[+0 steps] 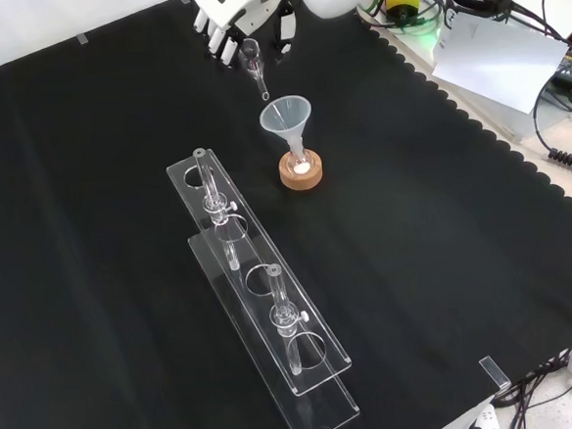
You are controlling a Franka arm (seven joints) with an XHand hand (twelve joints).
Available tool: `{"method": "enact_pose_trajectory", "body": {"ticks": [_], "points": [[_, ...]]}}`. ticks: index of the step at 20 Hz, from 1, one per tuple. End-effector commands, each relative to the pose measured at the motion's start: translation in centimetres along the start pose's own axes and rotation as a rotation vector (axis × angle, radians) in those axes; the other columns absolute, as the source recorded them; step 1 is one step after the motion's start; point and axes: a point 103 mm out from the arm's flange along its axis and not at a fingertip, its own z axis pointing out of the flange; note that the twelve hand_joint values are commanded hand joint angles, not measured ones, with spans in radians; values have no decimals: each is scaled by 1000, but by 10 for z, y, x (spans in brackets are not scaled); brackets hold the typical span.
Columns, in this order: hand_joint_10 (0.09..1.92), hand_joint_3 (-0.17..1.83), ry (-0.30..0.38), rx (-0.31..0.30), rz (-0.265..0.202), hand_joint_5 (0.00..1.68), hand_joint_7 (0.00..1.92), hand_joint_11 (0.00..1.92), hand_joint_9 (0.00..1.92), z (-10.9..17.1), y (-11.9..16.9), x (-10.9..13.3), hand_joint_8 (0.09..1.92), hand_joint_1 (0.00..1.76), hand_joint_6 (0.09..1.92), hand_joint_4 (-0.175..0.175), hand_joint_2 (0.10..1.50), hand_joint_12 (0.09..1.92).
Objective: Put the weighing funnel back on the table.
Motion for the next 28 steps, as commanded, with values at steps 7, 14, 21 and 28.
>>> {"method": "enact_pose_trajectory", "body": {"ticks": [7,14,21,28], "points": [[374,766,141,-19,0,1134,714,708,1018,7,14,-12,671,1089,967,175,662,1109],[374,766,176,-35,3,1132,714,705,1017,16,34,-16,671,1089,969,175,663,1112],[375,765,212,-55,-10,1131,714,703,1016,28,65,-19,671,1088,971,175,664,1115],[376,764,234,-63,-42,1129,714,701,1015,46,95,-13,672,1088,974,175,665,1118]]}}
